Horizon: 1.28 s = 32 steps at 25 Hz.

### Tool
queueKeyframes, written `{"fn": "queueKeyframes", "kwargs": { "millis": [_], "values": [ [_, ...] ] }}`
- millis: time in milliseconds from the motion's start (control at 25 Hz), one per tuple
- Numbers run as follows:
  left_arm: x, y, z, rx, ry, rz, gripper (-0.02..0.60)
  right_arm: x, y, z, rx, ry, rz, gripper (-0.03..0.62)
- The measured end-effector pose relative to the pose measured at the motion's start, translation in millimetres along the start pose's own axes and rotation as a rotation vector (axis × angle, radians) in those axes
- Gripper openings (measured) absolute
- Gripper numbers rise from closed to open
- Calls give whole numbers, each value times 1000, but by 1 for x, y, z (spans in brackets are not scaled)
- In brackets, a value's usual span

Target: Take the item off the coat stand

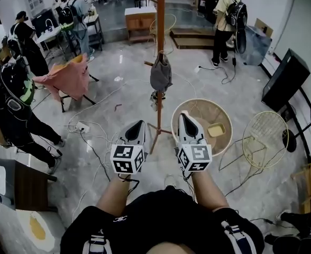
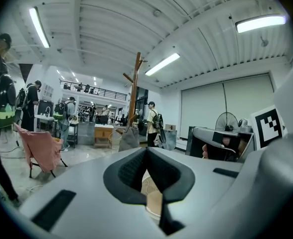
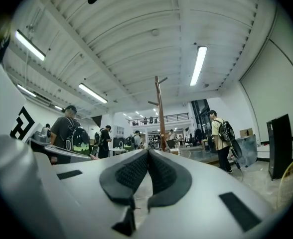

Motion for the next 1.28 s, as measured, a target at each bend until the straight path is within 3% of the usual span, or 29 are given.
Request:
{"fn": "queueKeyframes", "kwargs": {
  "millis": [160, 400, 760, 800, 880, 920, 1120, 1280],
  "values": [
    [6, -12, 74, -9, -34, 1, 12, 61, 1, 54, -3, -42, 3, 15],
    [9, -34, 148, 14, -66, 4, 12, 117, -2, 122, 11, -98, -8, 15],
    [-28, -42, 195, -4, -101, 16, 12, 130, 5, 189, 6, -114, -6, 17],
    [-33, -45, 196, 1, -105, 16, 12, 127, 5, 197, 4, -127, -10, 42],
    [-43, -47, 198, 1, -116, 14, 12, 124, 7, 215, -7, -157, -8, 215],
    [-47, -46, 199, -2, -124, 11, 12, 124, 9, 223, -17, -163, -6, 255],
    [-65, -41, 194, -5, -167, -8, 12, 134, 33, 264, -88, -156, -15, 335],
    [-81, -41, 187, -18, -204, -18, 12, 150, 53, 301, -152, -71, -25, 380]
  ]
}}
Point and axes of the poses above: the fingertips, and each gripper's own axes: z forward along the fingers, x to its right, y out of its underside, the point moved 4 cm from there along -z, backward along the fingers, and after that the axes turned 10 degrees about -y, right-handed, at the moved point
